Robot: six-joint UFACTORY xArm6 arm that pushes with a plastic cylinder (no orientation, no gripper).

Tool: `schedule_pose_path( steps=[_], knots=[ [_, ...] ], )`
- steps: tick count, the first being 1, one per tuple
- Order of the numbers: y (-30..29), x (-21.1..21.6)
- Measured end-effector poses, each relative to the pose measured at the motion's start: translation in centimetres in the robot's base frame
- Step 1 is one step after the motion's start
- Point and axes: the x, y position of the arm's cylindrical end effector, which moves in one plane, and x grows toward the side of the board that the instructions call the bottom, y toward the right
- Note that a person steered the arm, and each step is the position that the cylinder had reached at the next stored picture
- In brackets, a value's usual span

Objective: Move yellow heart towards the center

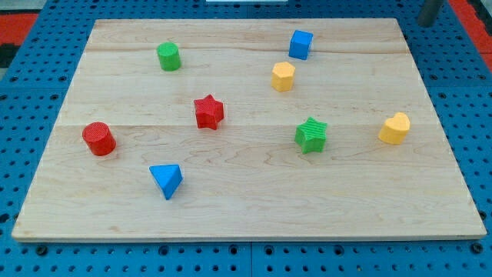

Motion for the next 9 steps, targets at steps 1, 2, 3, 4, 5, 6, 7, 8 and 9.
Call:
schedule_pose_path(
  steps=[1, 2, 3, 4, 5, 6, 7, 8, 9],
  knots=[
    [0.0, 0.0],
    [0.0, 0.0],
    [0.1, 0.0],
    [0.1, 0.4],
    [0.1, 4.8],
    [0.1, 10.3],
    [0.0, 14.3],
    [-0.5, 15.4],
    [-0.1, 19.4]
  ],
)
